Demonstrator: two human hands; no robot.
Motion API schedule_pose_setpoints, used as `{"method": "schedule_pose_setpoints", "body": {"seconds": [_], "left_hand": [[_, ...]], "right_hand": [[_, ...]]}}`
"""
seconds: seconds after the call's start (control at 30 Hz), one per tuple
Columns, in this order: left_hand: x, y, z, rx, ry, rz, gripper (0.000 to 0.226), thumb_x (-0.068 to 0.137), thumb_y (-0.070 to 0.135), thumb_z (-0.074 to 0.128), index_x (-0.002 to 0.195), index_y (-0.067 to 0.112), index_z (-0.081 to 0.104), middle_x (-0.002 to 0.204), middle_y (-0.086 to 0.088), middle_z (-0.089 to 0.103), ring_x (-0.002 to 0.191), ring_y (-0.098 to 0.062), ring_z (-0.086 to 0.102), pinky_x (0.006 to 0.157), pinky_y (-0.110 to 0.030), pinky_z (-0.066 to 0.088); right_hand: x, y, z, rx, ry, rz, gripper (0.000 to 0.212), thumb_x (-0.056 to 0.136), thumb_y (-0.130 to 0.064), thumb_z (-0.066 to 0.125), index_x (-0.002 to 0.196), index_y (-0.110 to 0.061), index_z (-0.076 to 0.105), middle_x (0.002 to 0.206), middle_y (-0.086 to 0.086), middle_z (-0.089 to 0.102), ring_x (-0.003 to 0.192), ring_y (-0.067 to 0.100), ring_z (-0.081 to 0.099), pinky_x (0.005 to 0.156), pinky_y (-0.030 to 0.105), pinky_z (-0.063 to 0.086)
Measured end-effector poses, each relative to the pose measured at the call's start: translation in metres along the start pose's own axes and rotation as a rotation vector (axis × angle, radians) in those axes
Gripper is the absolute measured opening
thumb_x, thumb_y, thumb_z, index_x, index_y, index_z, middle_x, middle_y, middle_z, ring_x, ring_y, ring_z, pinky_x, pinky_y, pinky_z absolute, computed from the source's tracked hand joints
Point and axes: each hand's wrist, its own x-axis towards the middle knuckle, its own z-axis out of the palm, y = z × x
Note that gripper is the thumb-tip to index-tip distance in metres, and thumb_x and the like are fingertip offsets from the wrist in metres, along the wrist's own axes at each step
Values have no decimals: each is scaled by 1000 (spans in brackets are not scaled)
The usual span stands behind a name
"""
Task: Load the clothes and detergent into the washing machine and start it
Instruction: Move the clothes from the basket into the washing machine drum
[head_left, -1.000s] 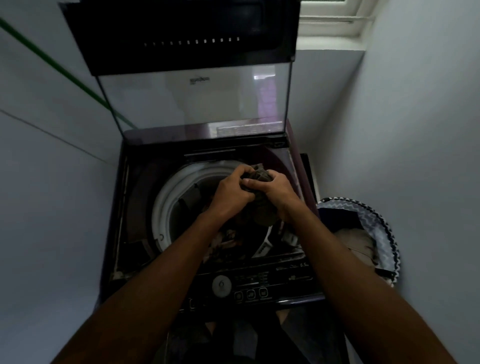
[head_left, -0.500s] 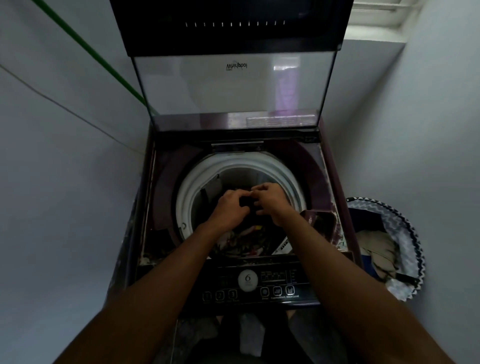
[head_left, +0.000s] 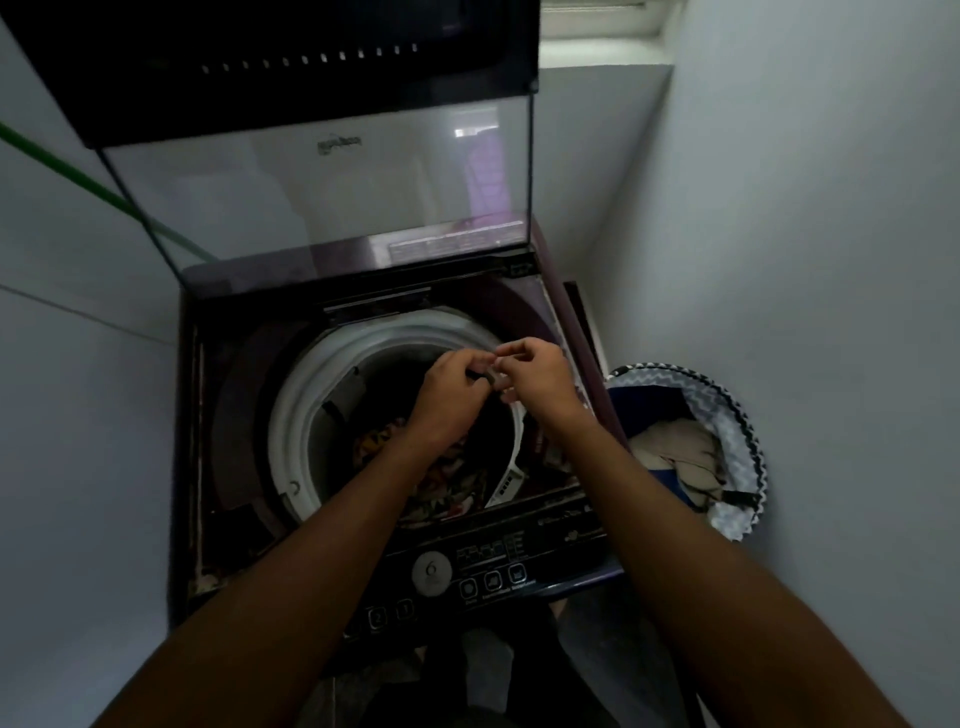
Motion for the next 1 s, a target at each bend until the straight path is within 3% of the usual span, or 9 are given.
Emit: {"method": "schedule_pose_setpoints", "body": {"seconds": [0.17,0.3,0.43,0.5,0.63,0.8,0.9,1.0], "left_hand": [[7,30,30,30,-26,118,32,86,7,58,114,20,68,107,2,63,96,-10,59,83,-23,48],[12,59,65,64,-73,208,30,87,9,59,112,22,68,101,4,59,86,-2,55,74,-12,42],[16,82,103,303,-41,375,28,89,15,58,111,28,68,105,7,61,101,-15,50,88,-33,43],[19,91,120,405,-41,425,29,88,15,59,111,29,68,108,7,62,105,-19,49,87,-33,38],[29,107,155,526,-150,506,29,90,18,59,116,30,66,114,7,60,109,-21,45,85,-31,32],[48,118,206,555,-396,450,32,91,20,57,121,29,64,117,4,59,110,-23,46,86,-31,35],[60,119,243,564,-500,413,32,89,19,60,121,25,66,114,-1,62,108,-23,53,91,-37,45],[68,116,274,579,-583,355,31,89,20,60,119,22,67,113,-5,64,107,-26,56,91,-42,49]], "right_hand": [[0,4,-44,31,173,-43,13,87,-8,61,87,-19,67,78,7,72,59,14,67,56,32,56],[1,23,-83,41,293,-32,13,86,-13,61,84,-24,68,81,1,72,71,18,69,64,35,60],[1,52,-127,54,369,40,13,87,-11,60,84,-21,68,82,2,72,72,18,68,60,32,56],[2,68,-144,58,380,89,13,89,-11,58,85,-19,68,82,3,71,70,17,66,58,31,53],[10,104,-179,77,376,188,14,93,-10,55,90,-15,68,88,6,70,69,16,62,55,27,48],[29,152,-219,51,424,328,14,91,-13,55,84,-18,67,83,5,68,74,21,62,67,39,53],[41,183,-237,26,441,418,19,86,-10,52,69,-6,58,64,14,53,56,20,44,52,35,38],[52,206,-251,-35,427,487,35,84,-6,49,57,-17,31,54,2,30,49,16,25,48,28,20]]}}
